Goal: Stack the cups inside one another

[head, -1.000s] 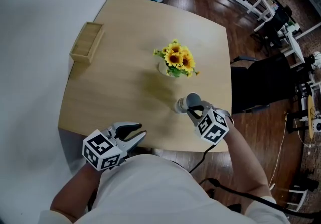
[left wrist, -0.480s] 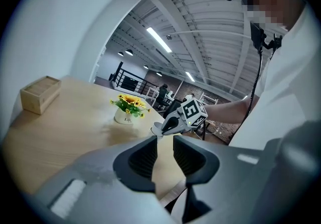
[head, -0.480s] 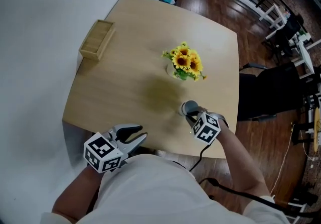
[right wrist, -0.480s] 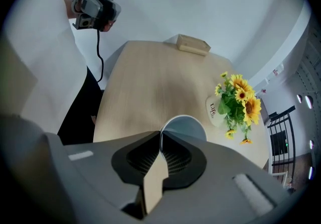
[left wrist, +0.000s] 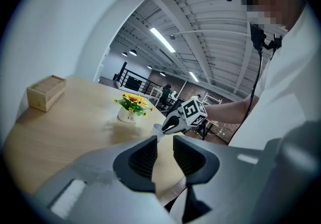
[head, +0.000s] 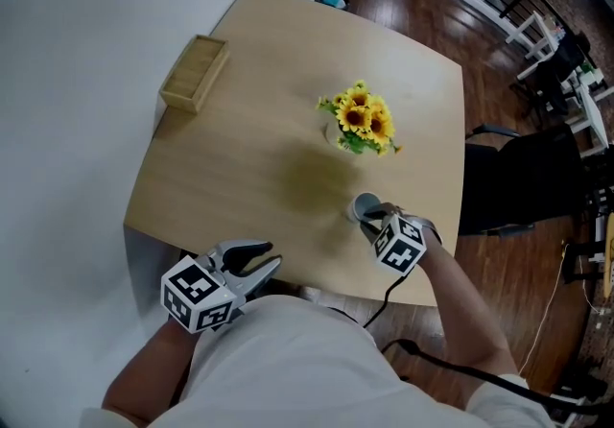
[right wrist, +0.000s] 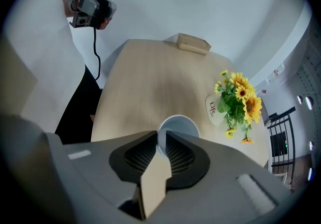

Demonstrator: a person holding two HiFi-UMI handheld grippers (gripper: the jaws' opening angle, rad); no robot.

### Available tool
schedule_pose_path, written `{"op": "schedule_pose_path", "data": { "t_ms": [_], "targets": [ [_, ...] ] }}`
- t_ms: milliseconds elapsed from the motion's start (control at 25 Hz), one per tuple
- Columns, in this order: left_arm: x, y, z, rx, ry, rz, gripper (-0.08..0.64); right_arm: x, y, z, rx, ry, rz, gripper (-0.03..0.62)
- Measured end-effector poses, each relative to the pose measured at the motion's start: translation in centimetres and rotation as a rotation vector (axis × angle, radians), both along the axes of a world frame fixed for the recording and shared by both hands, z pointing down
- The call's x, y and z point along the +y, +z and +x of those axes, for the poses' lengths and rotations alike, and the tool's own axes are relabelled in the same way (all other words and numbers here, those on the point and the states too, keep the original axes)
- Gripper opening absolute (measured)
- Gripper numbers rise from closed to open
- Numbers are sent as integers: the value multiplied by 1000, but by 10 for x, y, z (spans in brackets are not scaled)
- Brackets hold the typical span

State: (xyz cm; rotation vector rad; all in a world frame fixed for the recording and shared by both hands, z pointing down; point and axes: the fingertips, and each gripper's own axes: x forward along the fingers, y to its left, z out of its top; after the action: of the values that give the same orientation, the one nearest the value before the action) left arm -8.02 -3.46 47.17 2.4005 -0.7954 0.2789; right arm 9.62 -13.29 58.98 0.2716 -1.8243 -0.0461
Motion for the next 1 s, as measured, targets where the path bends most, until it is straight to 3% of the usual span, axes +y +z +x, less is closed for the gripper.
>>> {"op": "schedule_pose_path", "data": {
  "t_ms": [240,400,760,1000],
  "targets": [
    [-2,-1,0,6,37,4,109,9,-27,-4,-40,26,48,66],
    [-3,-3,0,13,83,9,109,22,-43,-4,-77,96,69,66],
    [5,7,-2,27,229,12,109,85,-78,-5,-301,492,121,66],
    [29,21,16,-10,363,9,107,137,-84,14,-365,682,248,64]
  ]
}}
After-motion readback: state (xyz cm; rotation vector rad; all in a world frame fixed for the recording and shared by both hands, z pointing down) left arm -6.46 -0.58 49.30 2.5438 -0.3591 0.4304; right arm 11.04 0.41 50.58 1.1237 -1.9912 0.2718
